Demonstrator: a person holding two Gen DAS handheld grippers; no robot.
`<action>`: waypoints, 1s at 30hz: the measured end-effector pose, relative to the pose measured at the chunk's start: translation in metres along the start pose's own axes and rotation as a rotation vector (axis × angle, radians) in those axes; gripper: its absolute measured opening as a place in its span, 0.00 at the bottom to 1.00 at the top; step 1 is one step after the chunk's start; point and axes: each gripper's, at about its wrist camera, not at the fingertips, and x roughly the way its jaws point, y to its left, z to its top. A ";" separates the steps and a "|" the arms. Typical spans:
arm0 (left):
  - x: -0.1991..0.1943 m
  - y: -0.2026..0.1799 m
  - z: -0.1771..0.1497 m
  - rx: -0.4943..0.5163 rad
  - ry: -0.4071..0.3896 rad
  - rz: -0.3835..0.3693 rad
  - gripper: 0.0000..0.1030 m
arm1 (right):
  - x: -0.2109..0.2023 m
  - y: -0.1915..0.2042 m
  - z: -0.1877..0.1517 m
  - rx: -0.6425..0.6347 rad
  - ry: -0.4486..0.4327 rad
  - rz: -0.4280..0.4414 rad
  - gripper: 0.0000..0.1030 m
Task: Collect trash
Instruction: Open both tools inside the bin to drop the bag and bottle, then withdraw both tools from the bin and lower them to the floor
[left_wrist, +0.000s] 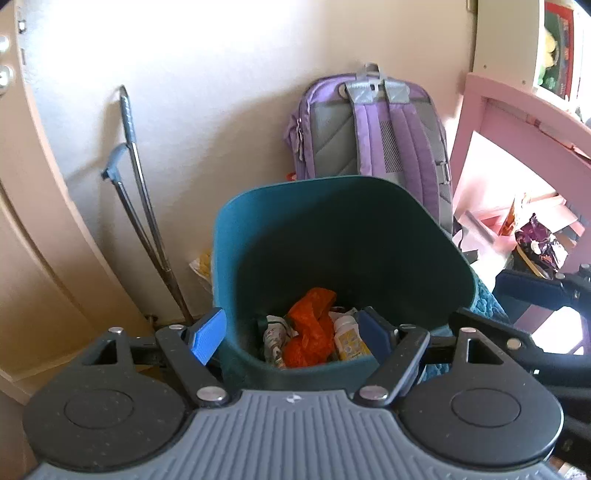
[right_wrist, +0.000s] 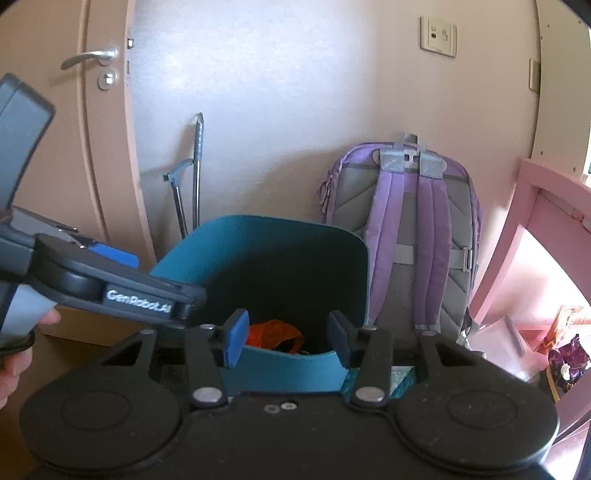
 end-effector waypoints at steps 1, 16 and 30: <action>-0.006 0.001 -0.002 0.002 -0.007 -0.001 0.76 | -0.006 0.002 0.000 0.000 -0.003 0.004 0.47; -0.096 0.017 -0.052 -0.001 -0.094 -0.034 0.79 | -0.068 0.027 -0.014 0.000 -0.030 0.061 0.53; -0.126 0.050 -0.123 -0.036 -0.103 -0.075 0.95 | -0.083 0.057 -0.064 -0.006 -0.019 0.148 0.56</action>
